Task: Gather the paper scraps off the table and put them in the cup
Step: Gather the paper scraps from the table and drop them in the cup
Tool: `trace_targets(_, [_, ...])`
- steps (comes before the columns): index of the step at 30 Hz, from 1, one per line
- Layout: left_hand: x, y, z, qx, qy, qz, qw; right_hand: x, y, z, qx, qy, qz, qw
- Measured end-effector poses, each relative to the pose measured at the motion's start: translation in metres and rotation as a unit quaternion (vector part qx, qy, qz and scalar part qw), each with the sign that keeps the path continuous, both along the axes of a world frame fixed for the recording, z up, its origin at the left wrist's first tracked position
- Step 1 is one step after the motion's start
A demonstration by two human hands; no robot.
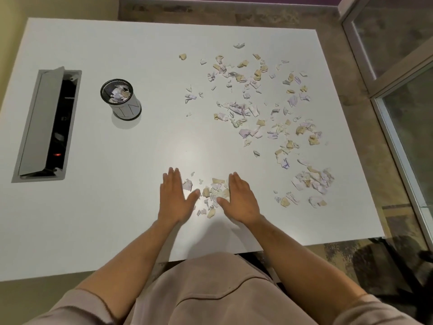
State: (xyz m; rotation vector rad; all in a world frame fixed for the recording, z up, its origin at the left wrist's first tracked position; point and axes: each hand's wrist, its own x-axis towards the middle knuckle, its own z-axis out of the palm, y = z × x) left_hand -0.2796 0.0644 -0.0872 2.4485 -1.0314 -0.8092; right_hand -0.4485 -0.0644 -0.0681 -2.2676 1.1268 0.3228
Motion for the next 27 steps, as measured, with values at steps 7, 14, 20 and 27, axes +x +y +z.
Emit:
trace_targets(7, [-0.001, -0.009, -0.009, 0.029, -0.006, -0.208, 0.978, 0.014, 0.002, -0.007, -0.014, 0.031, 0.119, 0.992])
trace_targets(14, [-0.012, 0.010, 0.000, -0.006, -0.037, -0.255, 0.966, -0.014, 0.012, -0.004, -0.016, -0.015, 0.133, 0.991])
trace_targets(20, [-0.028, 0.017, 0.016, 0.081, -0.097, -0.209, 0.970, -0.019, 0.017, 0.005, -0.045, 0.054, 0.095, 0.993])
trace_targets(27, [-0.049, -0.004, 0.025, 0.080, -0.081, -0.182, 0.977, 0.005, 0.026, 0.009, -0.034, 0.036, 0.114, 0.992])
